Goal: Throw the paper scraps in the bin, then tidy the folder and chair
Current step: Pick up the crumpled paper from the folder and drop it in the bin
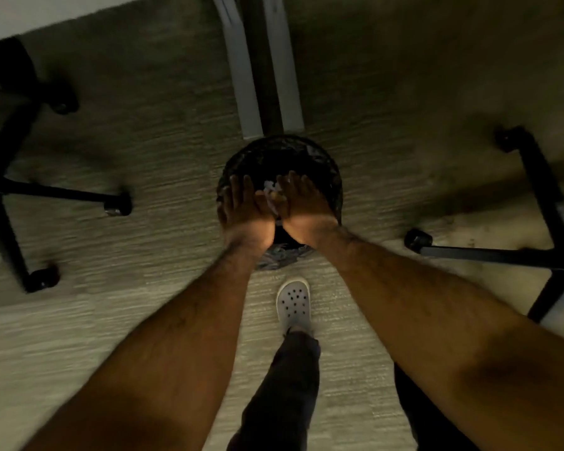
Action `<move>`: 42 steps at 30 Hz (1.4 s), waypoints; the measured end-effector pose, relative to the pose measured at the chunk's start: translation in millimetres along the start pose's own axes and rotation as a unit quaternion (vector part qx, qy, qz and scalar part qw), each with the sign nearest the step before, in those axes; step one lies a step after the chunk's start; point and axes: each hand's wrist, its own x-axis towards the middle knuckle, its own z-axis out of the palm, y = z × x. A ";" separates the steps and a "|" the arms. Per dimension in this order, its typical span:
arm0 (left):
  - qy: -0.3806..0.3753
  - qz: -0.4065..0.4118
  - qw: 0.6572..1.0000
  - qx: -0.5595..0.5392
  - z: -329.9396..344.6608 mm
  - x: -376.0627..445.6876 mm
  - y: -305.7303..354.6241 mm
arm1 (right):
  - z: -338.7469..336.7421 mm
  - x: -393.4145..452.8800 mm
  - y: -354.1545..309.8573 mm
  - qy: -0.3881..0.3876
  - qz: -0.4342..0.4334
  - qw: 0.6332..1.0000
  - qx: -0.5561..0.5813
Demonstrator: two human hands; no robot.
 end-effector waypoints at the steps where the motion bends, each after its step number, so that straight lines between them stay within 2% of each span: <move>1: 0.000 0.011 1.000 0.011 0.0 -5.1 -2.3 | -1.9 -4.6 0.0 0.007 -0.015 1.000 -0.018; 9: -0.004 0.067 0.997 0.034 -23.8 -38.2 7.0 | -22.8 -34.2 -4.8 0.068 -0.045 0.994 -0.070; 12: 0.006 0.077 0.997 0.013 -33.2 -48.8 23.9 | -37.9 -47.4 -5.7 0.073 -0.021 0.997 -0.027; 15: 0.015 0.101 0.995 0.004 -41.5 -62.5 46.3 | -61.7 -68.2 -4.2 0.117 -0.022 0.993 -0.010; 20: 0.051 0.192 0.979 -0.045 -54.9 -97.4 96.4 | -104.5 -118.3 4.0 0.190 -0.002 0.980 0.055; 23: 0.062 0.242 0.964 -0.089 -63.2 -116.7 135.1 | -129.7 -144.3 19.7 0.233 0.000 0.970 0.072; 27: 0.020 0.309 0.946 -0.094 -68.6 -139.5 192.4 | -168.3 -175.1 45.7 0.301 0.016 0.948 0.103; 31: 0.010 0.384 0.917 -0.112 -69.9 -159.6 263.3 | -218.8 -206.5 83.5 0.374 0.036 0.921 0.103; 37: -0.002 0.489 0.867 -0.099 -57.3 -193.3 368.4 | -290.5 -260.4 152.5 0.494 0.077 0.860 0.101; 42: -0.018 0.562 0.822 -0.087 -29.9 -225.1 447.2 | -341.1 -310.1 220.6 0.547 0.137 0.823 0.077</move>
